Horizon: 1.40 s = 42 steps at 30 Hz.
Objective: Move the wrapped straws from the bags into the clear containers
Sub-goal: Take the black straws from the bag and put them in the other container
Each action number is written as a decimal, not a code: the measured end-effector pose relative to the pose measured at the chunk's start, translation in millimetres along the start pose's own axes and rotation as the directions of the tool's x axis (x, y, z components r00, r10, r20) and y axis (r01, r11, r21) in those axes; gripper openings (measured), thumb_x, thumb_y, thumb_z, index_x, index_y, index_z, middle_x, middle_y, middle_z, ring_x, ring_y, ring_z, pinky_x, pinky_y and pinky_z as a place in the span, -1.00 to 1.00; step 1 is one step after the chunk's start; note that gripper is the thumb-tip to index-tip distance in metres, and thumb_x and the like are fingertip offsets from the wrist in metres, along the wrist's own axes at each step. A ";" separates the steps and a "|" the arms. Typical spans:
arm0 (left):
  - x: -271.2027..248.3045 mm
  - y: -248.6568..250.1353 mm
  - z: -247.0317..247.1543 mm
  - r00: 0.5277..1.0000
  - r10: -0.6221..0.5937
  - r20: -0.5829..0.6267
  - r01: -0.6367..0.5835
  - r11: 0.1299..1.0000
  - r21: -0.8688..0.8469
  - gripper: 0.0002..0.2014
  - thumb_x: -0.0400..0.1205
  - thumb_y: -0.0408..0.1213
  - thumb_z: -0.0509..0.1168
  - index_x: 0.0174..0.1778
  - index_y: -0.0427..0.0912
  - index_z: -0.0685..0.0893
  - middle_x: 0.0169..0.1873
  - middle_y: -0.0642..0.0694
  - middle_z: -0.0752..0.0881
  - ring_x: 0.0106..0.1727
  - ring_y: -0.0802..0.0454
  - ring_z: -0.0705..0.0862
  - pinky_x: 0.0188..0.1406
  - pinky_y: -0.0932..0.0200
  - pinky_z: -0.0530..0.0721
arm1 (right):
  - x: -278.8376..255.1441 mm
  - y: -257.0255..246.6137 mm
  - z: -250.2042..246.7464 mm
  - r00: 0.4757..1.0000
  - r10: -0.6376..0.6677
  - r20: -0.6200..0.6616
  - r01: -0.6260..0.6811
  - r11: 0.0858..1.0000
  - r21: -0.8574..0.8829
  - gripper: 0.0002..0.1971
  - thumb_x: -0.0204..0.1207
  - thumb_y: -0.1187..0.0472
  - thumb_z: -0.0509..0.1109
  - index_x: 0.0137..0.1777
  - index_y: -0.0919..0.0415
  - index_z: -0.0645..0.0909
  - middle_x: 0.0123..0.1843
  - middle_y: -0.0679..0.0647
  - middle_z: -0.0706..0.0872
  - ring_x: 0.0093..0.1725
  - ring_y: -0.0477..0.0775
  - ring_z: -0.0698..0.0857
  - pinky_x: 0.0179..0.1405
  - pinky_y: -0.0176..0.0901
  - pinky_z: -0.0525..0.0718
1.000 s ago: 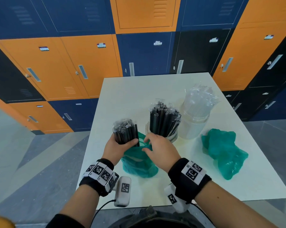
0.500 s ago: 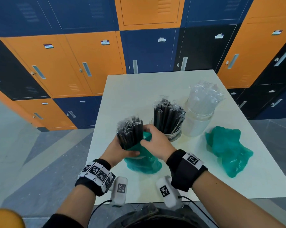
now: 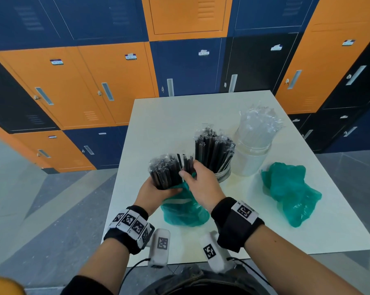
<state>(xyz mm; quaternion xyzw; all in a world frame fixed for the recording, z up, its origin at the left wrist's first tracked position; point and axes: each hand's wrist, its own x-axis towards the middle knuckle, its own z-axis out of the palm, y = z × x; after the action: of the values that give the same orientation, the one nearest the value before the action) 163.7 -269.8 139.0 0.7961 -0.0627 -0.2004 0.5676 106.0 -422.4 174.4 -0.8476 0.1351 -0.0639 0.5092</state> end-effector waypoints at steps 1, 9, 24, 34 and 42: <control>0.6 0.6 1.2 1.000 0.005 -0.011 -0.005 1.000 0.016 -0.57 0.29 -0.22 0.68 0.07 0.01 0.79 -0.11 0.09 0.85 -0.01 0.19 0.79 0.01 0.20 0.69 | -0.3 -0.7 -1.9 1.000 -0.015 -0.002 0.015 1.000 -0.027 -0.77 0.64 0.01 0.32 0.07 0.18 0.54 -0.07 0.06 0.74 -0.05 0.06 0.70 0.07 0.10 0.67; 4.2 -0.6 6.7 0.998 0.007 -0.059 -0.004 0.998 0.055 -0.51 0.29 -0.20 0.69 0.12 -0.05 0.75 -0.07 0.08 0.82 -0.03 0.22 0.76 -0.15 0.35 0.62 | 10.1 -24.7 -46.7 0.979 -0.169 -0.117 0.140 0.965 -0.223 -0.63 0.60 -0.25 0.12 -0.06 -0.04 0.65 -0.11 -0.06 0.76 -0.10 -0.06 0.71 0.02 0.04 0.69; 6.9 1.4 9.6 0.997 -0.016 -0.070 0.020 0.999 0.048 -0.52 0.34 -0.21 0.67 0.15 -0.03 0.71 -0.03 0.13 0.80 0.01 0.16 0.75 -0.04 0.27 0.64 | 24.2 -44.6 -116.3 0.885 -0.221 -0.410 0.140 0.966 -0.219 -0.76 0.71 -0.03 0.19 0.07 0.11 0.55 -0.08 -0.05 0.63 -0.13 -0.08 0.58 -0.09 -0.21 0.58; 8.3 5.2 8.8 0.997 -0.029 -0.075 0.034 0.997 0.063 -0.50 0.34 -0.23 0.66 0.17 -0.07 0.66 -0.06 0.14 0.76 -0.01 0.21 0.72 -0.08 0.32 0.59 | 20.0 20.9 -74.3 0.884 -0.251 -0.395 0.000 0.843 -0.538 -0.53 0.36 0.03 0.59 0.24 0.12 0.61 0.38 0.13 0.42 0.30 0.20 0.37 0.29 0.12 0.48; 6.6 6.3 7.5 0.997 -0.030 -0.077 0.035 0.997 0.073 -0.50 0.35 -0.21 0.66 0.16 -0.05 0.65 -0.06 0.13 0.75 -0.04 0.21 0.70 -0.03 0.28 0.58 | 21.5 32.8 -71.3 0.923 -0.348 -0.162 0.125 0.671 -0.731 -0.43 0.70 0.08 0.19 0.68 0.01 0.15 0.71 -0.09 0.18 0.69 0.09 0.14 0.67 0.19 0.01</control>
<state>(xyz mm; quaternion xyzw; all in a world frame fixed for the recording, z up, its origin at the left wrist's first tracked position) 167.6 -280.8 141.1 0.8245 -0.0355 -0.1769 0.5363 103.7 -503.6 178.7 -0.9688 0.1095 -0.1957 0.1058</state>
